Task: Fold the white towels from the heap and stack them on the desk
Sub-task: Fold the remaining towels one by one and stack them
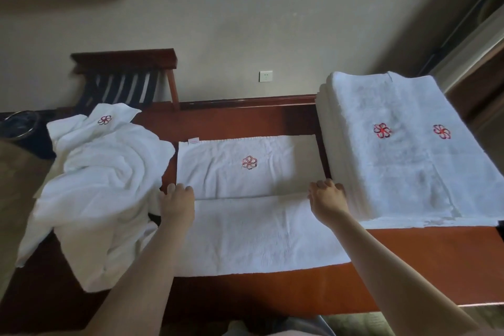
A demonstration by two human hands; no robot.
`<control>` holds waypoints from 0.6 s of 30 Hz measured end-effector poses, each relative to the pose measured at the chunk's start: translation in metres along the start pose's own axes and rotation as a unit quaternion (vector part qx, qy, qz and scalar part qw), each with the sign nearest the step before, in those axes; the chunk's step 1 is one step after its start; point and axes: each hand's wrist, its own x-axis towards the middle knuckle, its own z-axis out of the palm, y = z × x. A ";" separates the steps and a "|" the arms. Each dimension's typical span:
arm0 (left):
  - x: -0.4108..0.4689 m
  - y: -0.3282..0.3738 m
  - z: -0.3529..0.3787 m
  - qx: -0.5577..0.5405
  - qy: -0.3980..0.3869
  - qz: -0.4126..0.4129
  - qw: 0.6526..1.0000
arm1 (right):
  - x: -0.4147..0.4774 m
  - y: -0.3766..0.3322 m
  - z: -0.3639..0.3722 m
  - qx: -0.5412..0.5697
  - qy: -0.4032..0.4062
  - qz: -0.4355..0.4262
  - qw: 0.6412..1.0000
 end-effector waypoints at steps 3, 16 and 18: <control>0.001 0.017 0.000 -0.027 0.045 0.045 0.998 | 0.000 -0.005 0.008 0.028 0.013 -0.010 0.999; 0.017 0.029 0.016 -0.134 -0.065 0.104 0.983 | 0.021 -0.001 0.010 0.124 -0.029 -0.053 0.990; 0.018 0.024 0.019 -0.129 -0.043 0.107 0.985 | 0.024 0.000 0.009 0.129 -0.004 -0.051 0.990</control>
